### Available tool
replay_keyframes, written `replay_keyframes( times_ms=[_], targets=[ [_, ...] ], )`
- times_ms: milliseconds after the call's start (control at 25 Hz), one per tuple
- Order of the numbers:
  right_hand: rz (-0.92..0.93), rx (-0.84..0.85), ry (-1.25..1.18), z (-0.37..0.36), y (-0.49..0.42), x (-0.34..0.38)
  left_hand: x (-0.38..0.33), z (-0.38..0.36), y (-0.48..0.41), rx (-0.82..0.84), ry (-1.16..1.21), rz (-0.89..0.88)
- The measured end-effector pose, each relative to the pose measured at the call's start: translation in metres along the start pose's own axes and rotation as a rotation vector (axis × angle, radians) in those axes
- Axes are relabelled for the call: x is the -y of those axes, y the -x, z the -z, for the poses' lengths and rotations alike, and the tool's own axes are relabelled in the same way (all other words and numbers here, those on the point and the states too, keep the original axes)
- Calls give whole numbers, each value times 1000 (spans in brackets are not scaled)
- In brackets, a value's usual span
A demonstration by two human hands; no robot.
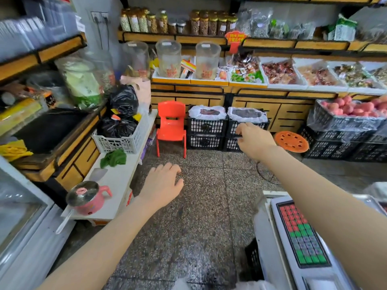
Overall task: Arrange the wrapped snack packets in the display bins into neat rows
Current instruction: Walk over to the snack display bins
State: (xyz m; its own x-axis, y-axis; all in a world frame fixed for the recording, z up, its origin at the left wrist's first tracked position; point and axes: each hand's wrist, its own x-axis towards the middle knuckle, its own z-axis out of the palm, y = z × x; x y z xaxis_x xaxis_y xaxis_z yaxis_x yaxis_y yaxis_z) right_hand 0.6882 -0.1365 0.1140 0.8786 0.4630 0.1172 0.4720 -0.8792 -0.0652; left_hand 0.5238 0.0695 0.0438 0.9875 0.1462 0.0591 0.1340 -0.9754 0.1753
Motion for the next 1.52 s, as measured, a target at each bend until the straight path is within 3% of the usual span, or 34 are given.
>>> replay_keyframes(
  times_ms=[320, 720, 1080, 1520],
  targets=[
    [-54, 3, -2, -24, -118, -5, 50, 5, -127, 9, -3, -68],
    [-272, 47, 16, -59, -217, -48, 83, -15, -268, 135, -17, -213],
    [-402, 11, 58, -68, -293, -156, 28, -40, -400, 171, -6, -335],
    [-528, 8, -8, -80, -369, -311, -94, -64, -559, 192, 34, -462]
  ],
)
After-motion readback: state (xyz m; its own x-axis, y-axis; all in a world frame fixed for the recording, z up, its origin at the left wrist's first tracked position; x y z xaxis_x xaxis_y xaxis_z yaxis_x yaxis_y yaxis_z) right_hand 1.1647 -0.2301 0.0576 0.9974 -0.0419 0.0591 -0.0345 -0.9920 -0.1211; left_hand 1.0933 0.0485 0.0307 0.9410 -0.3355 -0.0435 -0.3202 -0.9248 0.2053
